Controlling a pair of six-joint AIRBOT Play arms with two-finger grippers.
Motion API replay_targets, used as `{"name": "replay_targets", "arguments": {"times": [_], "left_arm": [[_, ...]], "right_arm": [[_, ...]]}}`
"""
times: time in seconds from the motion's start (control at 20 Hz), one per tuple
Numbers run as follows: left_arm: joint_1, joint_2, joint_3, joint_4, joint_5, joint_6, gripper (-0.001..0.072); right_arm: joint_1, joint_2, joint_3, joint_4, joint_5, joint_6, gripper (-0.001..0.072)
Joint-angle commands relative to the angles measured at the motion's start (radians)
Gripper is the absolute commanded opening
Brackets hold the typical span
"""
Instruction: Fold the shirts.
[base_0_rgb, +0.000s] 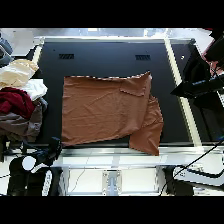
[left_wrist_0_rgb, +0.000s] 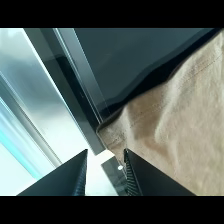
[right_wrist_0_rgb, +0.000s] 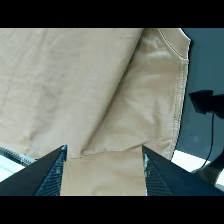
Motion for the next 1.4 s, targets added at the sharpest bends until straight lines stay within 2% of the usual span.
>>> {"name": "replay_targets", "arguments": {"times": [0.0, 0.3, 0.5, 0.65, 0.85, 0.95, 1.0, 1.35], "left_arm": [[0.0, 0.0, -0.027, -0.023, 0.096, 0.002, 0.0291], [0.0, -0.006, -0.047, -0.058, 0.266, 0.002, 0.0273], [0.0, -0.096, -0.046, -0.09, 0.351, 0.004, 0.0273], [0.0, -0.155, -0.046, -0.156, 0.403, 0.092, 0.0273], [0.0, -0.173, -0.045, -0.165, 0.483, 0.093, 0.0273], [0.0, -0.173, -0.043, -0.238, 0.549, 0.146, 0.0273], [0.0, -0.173, -0.043, -0.265, 0.558, 0.181, 0.0272], [0.0, -0.216, -0.044, -0.291, 0.458, 0.183, 0.0269]], "right_arm": [[-0.001, 0.001, 0.0, 0.005, -0.001, -0.001, 0.0512], [-0.001, 0.001, 0.0, 0.028, -0.001, 0.0, 0.0512], [-0.001, 0.001, 0.0, 0.034, 0.0, 0.003, 0.0512], [-0.001, 0.001, 0.0, 0.034, 0.005, 0.003, 0.0512], [-0.001, 0.001, 0.0, 0.034, 0.004, 0.003, 0.0512], [-0.001, 0.001, 0.0, 0.034, 0.004, 0.003, 0.0512], [-0.001, 0.001, 0.0, 0.034, 0.003, 0.003, 0.0512], [-0.001, 0.001, 0.0, 0.034, 0.001, 0.003, 0.0512]]}}
